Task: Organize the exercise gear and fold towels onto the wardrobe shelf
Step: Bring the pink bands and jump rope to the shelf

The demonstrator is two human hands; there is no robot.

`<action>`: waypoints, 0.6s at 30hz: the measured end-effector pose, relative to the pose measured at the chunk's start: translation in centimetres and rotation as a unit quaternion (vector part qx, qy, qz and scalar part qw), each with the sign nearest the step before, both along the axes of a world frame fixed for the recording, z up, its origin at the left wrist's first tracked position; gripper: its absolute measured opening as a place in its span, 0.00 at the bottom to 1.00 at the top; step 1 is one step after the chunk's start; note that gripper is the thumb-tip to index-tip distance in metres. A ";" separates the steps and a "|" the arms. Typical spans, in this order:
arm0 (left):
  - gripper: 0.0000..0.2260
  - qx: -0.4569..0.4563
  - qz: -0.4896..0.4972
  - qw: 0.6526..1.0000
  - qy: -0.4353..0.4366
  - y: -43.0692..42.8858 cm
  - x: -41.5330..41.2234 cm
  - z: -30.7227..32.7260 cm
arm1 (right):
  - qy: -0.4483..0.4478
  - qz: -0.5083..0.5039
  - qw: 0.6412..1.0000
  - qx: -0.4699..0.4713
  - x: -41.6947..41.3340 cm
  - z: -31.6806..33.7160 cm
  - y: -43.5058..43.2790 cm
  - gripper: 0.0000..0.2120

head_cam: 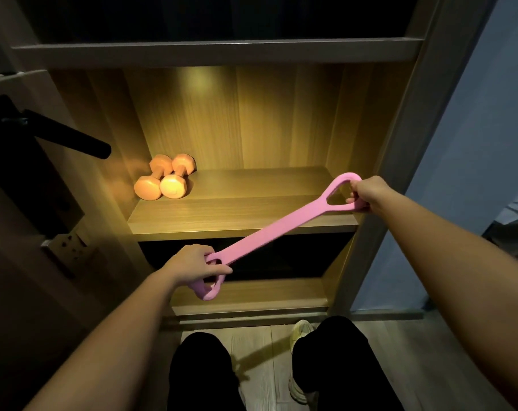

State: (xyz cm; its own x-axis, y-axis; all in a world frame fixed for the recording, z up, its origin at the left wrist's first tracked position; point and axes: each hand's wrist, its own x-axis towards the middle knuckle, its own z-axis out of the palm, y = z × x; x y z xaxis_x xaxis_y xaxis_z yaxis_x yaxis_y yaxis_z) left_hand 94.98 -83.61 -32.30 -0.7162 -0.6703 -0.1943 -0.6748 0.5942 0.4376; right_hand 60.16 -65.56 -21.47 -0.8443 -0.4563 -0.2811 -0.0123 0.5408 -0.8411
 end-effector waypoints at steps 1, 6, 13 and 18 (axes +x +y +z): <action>0.16 0.051 0.008 0.998 0.025 -0.3 0.4 0.1 | -0.005 -0.004 1.000 0.004 -0.1 -0.5 0.4 0.08; 0.04 0.122 0.045 0.991 0.002 -1.0 1.4 0.5 | -0.024 -0.014 1.000 0.006 -0.3 -3.4 1.1 0.08; 0.05 0.180 0.338 0.902 0.200 -0.8 1.5 0.3 | -0.077 -0.038 0.996 -0.031 -0.7 -5.4 1.9 0.08; 0.04 0.401 0.387 0.724 0.405 0.0 1.4 0.8 | -0.136 -0.049 0.988 -0.056 -0.8 -6.9 2.6 0.06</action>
